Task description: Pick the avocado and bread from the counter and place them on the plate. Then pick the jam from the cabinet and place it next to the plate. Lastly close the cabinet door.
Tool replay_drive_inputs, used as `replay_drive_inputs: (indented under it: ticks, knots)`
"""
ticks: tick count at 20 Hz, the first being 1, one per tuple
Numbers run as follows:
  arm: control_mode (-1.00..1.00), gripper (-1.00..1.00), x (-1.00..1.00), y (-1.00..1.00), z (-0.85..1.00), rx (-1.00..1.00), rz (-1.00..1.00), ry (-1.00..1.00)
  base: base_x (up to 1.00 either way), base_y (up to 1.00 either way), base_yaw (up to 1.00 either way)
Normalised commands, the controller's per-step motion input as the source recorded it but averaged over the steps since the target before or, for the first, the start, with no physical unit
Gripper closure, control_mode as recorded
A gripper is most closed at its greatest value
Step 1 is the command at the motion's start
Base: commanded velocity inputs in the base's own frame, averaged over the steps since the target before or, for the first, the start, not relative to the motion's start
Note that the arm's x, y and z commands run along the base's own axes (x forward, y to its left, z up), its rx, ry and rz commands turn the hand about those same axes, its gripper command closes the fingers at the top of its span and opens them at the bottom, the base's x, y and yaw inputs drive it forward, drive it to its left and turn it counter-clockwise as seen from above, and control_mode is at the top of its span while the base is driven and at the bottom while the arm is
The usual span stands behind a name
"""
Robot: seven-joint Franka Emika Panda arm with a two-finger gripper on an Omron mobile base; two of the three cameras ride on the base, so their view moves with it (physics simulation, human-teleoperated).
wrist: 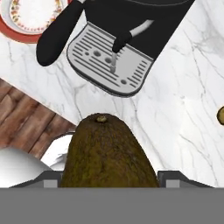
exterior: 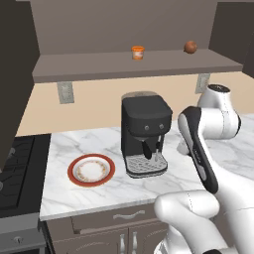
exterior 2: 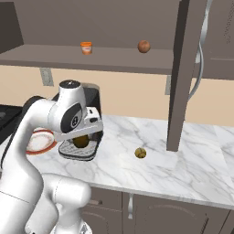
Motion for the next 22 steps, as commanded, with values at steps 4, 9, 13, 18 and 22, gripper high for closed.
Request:
replay_drive_inputs:
  ticks: [4, 9, 13, 18, 22]
  knots:
    - [-1.00, 1.00, -0.02, 0.45, 0.09, 0.00, -0.06, 0.05, 0.00, 0.00, 0.00]
    - [-1.00, 1.00, 0.00, 0.58, 0.06, 0.00, -0.05, 0.11, 0.00, 0.00, 0.00]
    - [-1.00, 1.00, 0.00, 0.63, 0.06, 0.00, -0.06, 0.12, 0.00, 0.00, 0.00]
    - [-1.00, 1.00, 0.00, 0.61, 0.04, 0.00, -0.06, 0.10, 0.00, 0.00, 0.00]
    - [-1.00, 1.00, 0.00, 0.62, 0.00, -0.03, -0.06, 0.09, 0.00, 0.00, 0.00]
